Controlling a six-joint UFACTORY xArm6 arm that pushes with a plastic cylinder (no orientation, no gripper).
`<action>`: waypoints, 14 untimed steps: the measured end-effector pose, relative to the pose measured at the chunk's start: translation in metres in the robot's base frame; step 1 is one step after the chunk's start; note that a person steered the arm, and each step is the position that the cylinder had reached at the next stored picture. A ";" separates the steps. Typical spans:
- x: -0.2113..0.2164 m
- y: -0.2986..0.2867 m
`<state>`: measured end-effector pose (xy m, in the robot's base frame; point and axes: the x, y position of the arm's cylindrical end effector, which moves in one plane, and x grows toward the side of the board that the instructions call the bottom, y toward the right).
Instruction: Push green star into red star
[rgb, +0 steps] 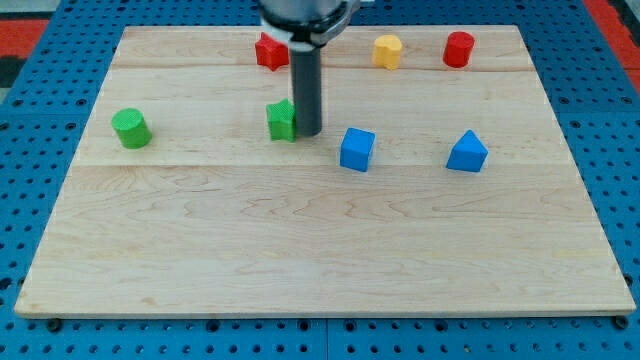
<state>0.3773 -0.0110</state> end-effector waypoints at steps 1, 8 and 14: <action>-0.022 0.009; -0.030 -0.091; -0.001 -0.029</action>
<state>0.3764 -0.0401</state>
